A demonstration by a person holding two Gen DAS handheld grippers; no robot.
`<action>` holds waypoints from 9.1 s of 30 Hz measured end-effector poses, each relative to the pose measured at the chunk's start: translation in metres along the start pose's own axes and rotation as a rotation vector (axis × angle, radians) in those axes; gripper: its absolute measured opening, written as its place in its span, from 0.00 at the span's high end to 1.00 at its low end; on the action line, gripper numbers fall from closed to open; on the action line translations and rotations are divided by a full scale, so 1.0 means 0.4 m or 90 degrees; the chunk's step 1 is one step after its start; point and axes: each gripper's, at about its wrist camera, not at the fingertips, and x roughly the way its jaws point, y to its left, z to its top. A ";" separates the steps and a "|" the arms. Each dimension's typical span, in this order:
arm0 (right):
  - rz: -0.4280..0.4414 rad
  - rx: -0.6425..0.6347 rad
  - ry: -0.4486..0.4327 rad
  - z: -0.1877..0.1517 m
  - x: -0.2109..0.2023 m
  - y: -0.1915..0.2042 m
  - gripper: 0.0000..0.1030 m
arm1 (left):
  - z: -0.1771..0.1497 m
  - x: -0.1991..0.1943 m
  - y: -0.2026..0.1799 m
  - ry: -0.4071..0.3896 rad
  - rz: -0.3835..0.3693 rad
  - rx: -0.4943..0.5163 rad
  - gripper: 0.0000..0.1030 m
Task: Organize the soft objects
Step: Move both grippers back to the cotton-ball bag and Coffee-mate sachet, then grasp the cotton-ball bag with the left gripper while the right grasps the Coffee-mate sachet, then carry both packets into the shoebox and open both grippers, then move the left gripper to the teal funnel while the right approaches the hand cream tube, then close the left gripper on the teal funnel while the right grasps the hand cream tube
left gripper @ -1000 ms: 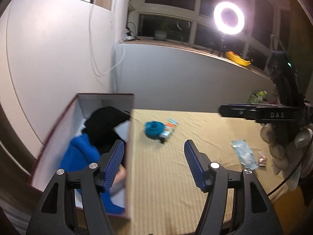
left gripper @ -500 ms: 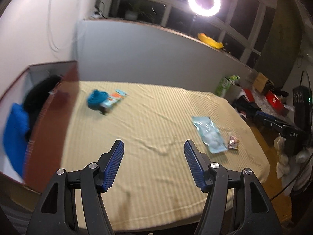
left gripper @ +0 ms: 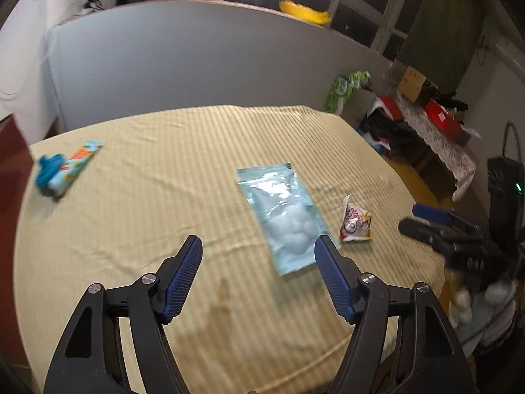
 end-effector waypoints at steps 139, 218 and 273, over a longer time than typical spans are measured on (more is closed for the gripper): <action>0.365 -0.395 0.097 0.282 0.270 1.125 0.85 | -0.161 -0.483 0.650 -0.124 0.356 -0.199 0.81; 0.352 -0.114 0.119 0.409 0.458 0.515 0.81 | 0.360 0.088 0.552 0.167 0.205 -0.159 0.88; 0.405 -0.181 0.144 0.331 0.477 0.552 0.51 | 0.007 -0.129 0.346 0.016 0.326 -0.159 0.49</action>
